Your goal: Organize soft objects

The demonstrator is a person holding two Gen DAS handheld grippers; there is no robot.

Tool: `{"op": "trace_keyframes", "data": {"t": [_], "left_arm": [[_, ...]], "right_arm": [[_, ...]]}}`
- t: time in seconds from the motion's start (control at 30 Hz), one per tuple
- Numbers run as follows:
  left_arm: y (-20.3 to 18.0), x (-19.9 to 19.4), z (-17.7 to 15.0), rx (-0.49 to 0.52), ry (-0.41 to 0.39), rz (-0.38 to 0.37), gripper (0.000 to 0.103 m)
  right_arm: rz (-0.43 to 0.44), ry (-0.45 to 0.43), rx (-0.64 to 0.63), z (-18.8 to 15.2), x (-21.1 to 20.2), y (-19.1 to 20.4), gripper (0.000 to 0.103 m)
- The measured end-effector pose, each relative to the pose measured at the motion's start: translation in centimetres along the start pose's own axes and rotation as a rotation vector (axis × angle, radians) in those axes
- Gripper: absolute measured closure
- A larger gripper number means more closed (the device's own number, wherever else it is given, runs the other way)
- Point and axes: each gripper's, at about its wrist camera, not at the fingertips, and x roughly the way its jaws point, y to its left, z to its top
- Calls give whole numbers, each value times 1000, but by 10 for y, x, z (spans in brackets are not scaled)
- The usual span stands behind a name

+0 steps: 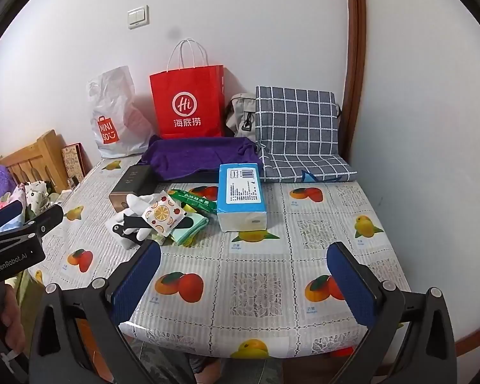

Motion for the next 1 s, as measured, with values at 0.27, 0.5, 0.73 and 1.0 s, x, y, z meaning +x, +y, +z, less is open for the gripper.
{"op": "trace_keyframes", "data": {"t": [0.27,0.5,0.73,1.0], "left_arm": [[11,0,8,-29,14,-31,0],[6,-6,4,-14,-6,-33,0],[7,-7,3,-16,-5,-33,0],[8,-7,3,-15,-5,-33,0]], "right_arm": [[3,0,-1,1,-2,2,1],[0,-2,-2,3,-5,5,1],[2,-7,0,1,-4,3,1],[-2,-10,-6,2,-7,5,1]]}}
